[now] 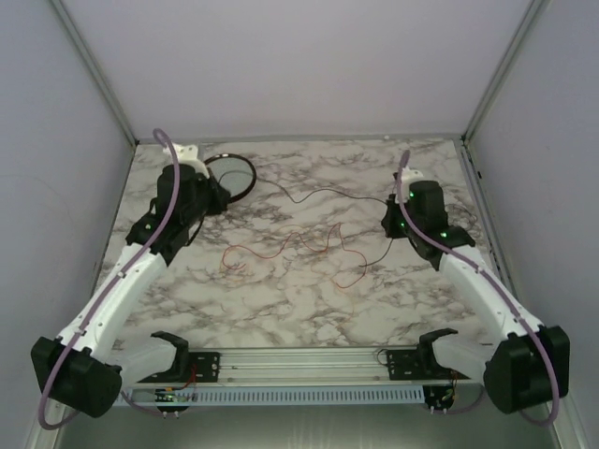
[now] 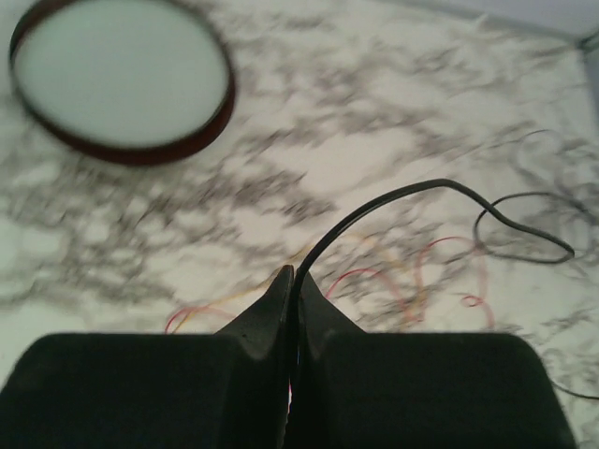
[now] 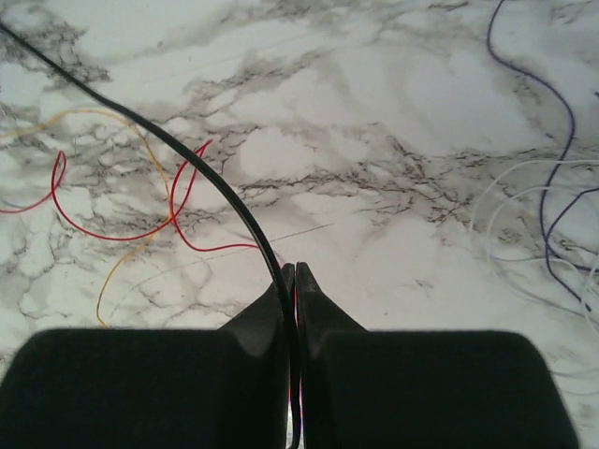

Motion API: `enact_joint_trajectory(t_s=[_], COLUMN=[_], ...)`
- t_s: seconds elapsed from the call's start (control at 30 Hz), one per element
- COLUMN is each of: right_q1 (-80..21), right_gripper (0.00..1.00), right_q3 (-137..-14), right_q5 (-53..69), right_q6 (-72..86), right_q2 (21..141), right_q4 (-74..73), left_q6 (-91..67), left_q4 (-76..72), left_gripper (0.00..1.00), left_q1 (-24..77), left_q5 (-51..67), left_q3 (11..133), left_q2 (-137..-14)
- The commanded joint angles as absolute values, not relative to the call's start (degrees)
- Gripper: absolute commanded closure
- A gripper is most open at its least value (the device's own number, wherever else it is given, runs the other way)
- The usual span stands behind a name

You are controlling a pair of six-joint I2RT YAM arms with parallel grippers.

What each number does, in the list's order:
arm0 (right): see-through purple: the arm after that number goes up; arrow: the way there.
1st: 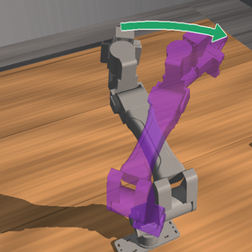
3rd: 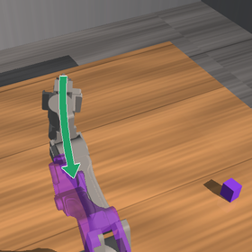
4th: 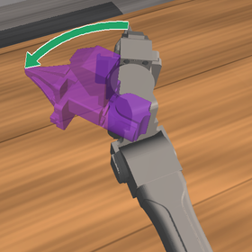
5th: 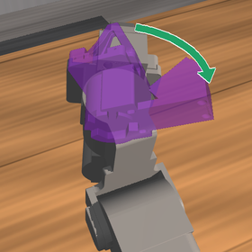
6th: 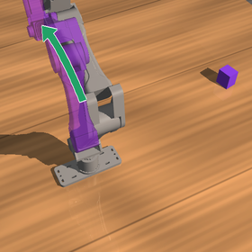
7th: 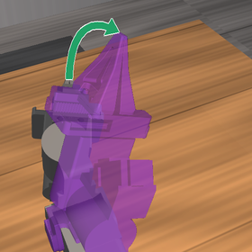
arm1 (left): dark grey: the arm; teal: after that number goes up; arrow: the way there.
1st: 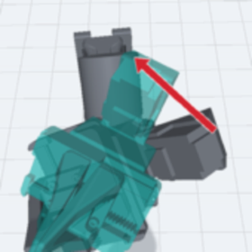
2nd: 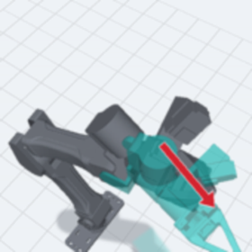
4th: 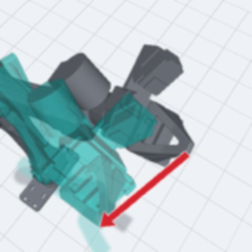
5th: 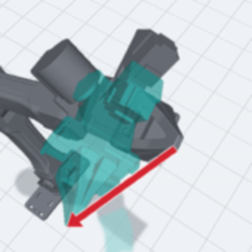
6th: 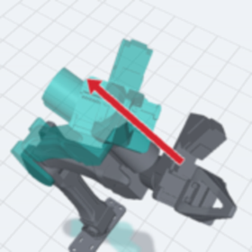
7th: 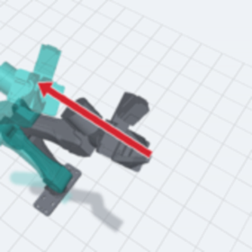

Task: Zip-tie the wires
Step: Place the cable at the center of the board.

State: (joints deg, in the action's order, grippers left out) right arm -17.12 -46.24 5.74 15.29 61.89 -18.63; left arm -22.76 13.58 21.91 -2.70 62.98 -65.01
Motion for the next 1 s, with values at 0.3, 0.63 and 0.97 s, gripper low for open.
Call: enact_joint_trajectory(t_s=[0.3,0.63,0.97], right_q1=[-29.5,-30.3,-30.3], right_gripper=[1.0,1.0,0.95], right_q3=[-56.8,-55.7,-55.6], right_q5=[-6.4,-9.4,-5.3], right_q6=[18.5,19.5,19.7], right_q2=[76.8,80.1,82.3], right_q4=[-30.5,-28.1,-25.2], left_q6=[-29.9,-32.5,-33.1], left_q4=[8.5,1.5,-1.8], left_gripper=[1.0,1.0,0.93], left_q1=[12.9,12.9,12.8], left_q5=[3.9,4.5,3.5], left_q3=[38.6,30.5,26.2], left_q2=[-59.4,-63.7,-66.9])
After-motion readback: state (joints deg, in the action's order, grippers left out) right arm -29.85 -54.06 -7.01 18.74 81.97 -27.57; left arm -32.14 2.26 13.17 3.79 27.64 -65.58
